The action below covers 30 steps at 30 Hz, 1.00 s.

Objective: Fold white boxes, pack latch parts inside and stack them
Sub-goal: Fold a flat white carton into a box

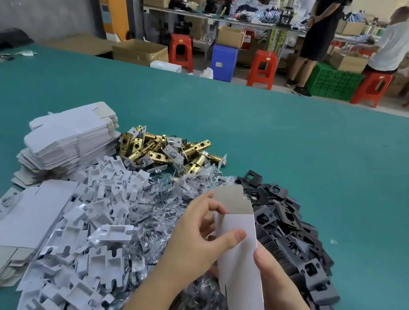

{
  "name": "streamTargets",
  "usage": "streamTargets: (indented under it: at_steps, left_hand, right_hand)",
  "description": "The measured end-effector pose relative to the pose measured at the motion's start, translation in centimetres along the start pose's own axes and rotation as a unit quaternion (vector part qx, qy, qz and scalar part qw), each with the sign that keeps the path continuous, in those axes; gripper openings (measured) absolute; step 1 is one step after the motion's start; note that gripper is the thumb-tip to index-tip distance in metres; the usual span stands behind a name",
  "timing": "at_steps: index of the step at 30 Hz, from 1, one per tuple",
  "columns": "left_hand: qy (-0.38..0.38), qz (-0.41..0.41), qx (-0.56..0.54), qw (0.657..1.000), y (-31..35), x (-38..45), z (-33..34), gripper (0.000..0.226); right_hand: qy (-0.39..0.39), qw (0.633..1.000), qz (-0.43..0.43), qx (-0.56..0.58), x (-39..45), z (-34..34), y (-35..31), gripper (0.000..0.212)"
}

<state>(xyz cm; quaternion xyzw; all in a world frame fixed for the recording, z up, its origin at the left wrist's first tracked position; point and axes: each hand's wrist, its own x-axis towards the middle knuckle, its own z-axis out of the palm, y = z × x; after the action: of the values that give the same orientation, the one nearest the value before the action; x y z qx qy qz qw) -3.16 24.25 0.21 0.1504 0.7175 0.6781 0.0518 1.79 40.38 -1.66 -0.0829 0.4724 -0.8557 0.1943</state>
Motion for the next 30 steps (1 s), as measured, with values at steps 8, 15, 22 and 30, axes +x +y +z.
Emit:
streamTargets:
  at_steps: [8,15,22,30]
  left_hand:
    - [0.030,-0.014,-0.109,0.994,0.5,-0.1,0.0,0.061]
    - [-0.024,-0.075,-0.068,0.995,0.5,0.0,-0.5,0.030]
    - [-0.016,-0.102,-0.039,0.994,0.2,0.2,-1.0,0.013]
    - [-0.042,-0.083,-0.018,0.996,-0.1,0.5,-1.8,0.032]
  right_hand:
    - [0.076,0.996,0.002,0.045,-0.3,-0.3,0.1,0.073]
    - [0.132,0.991,-0.013,0.020,-0.2,-0.1,0.0,0.072]
    - [0.186,0.980,-0.031,-0.065,-0.1,-0.1,0.0,0.058]
    - [0.241,0.946,-0.116,-0.185,-0.4,0.0,0.4,0.073]
